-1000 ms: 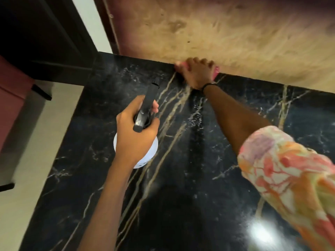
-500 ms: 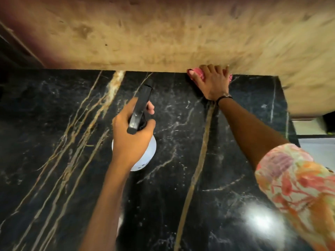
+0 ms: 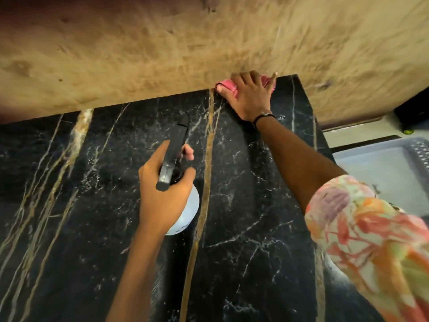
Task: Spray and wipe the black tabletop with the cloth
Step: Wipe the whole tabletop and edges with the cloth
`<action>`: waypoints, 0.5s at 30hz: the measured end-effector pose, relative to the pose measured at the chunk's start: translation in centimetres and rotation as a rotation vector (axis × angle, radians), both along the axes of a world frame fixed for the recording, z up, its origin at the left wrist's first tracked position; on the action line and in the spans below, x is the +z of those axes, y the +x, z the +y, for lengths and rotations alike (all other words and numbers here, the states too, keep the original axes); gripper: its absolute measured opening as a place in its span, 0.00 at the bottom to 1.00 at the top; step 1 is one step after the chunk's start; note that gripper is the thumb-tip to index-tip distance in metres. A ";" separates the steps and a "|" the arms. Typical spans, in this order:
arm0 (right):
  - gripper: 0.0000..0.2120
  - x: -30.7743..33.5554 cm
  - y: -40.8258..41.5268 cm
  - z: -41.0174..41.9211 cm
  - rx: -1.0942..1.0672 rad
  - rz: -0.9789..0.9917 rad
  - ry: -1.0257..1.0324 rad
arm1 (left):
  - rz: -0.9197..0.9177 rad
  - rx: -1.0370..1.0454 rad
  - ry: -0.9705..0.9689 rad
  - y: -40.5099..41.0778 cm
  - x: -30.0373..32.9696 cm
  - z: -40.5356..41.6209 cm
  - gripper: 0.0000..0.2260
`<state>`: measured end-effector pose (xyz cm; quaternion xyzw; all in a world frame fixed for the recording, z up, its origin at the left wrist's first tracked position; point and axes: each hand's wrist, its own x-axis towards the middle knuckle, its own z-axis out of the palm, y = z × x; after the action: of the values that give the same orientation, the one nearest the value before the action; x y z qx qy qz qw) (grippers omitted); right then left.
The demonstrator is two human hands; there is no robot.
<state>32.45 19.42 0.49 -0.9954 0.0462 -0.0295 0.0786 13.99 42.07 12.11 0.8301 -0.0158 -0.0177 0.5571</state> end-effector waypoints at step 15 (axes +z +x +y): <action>0.33 -0.1 -13.7 -6.4 -0.558 0.014 0.103 | -0.072 -0.145 -0.012 -3.6 1.1 -2.0 0.10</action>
<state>18.78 13.04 0.38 -0.9390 0.3205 -0.0407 0.1174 10.36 40.03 13.16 0.8234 -0.0959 -0.0280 0.5585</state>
